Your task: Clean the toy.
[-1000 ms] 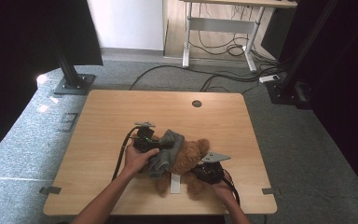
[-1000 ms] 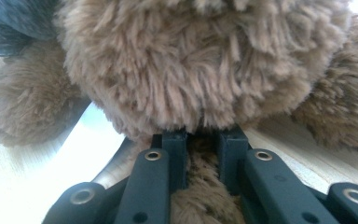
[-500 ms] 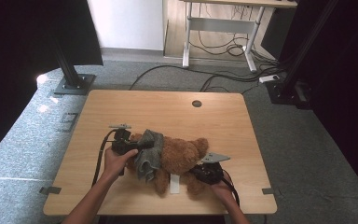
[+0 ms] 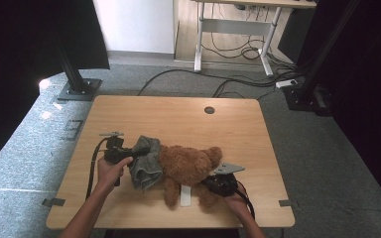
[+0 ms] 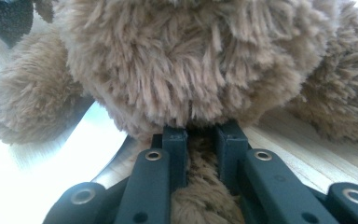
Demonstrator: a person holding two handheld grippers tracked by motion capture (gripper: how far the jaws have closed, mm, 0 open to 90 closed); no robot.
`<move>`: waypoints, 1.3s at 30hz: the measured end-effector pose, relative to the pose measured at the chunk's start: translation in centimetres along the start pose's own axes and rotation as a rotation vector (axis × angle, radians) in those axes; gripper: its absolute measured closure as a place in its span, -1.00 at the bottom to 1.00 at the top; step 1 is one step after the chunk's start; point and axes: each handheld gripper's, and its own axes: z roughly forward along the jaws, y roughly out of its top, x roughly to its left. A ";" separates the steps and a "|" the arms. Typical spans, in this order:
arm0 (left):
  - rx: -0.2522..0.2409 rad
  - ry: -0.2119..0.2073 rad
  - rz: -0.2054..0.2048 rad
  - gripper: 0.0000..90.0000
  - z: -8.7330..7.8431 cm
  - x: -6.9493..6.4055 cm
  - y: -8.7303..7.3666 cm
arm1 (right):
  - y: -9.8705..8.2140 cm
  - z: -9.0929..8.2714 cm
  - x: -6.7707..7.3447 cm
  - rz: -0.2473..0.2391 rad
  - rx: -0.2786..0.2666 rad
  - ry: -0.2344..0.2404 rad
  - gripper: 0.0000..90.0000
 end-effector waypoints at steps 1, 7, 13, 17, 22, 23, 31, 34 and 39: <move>-0.003 0.005 -0.007 0.69 -0.3 0.2 -0.1 | 0.0 0.0 0.0 0.000 -0.001 -0.001 0.72; -0.029 -0.047 0.019 0.70 -2.2 0.2 -1.2 | 0.0 0.1 0.0 0.006 0.004 -0.005 0.72; 0.037 -0.147 0.083 0.69 -2.3 -2.1 -2.4 | 0.0 0.1 0.0 0.014 0.005 -0.008 0.72; 0.103 -0.162 0.088 0.69 -1.0 -2.4 -3.7 | 0.0 0.1 -0.1 0.017 0.003 -0.007 0.72; 0.122 -0.124 0.083 0.69 0.1 -1.9 -4.5 | 0.0 0.2 -0.2 0.017 0.005 -0.006 0.72; 0.120 -0.108 0.090 0.70 0.2 -1.9 -4.5 | 0.0 0.2 -0.2 0.017 0.005 -0.007 0.72; 0.153 0.004 0.105 0.70 1.7 -0.6 -3.8 | 0.8 1.4 -0.8 0.017 0.003 -0.029 0.72; 0.168 0.031 0.082 0.69 2.8 0.5 -3.8 | 1.1 1.8 -1.2 0.028 -0.002 -0.036 0.72; 0.134 -0.016 0.068 0.69 3.2 0.8 -3.8 | 1.2 1.9 -1.6 0.035 -0.015 -0.038 0.69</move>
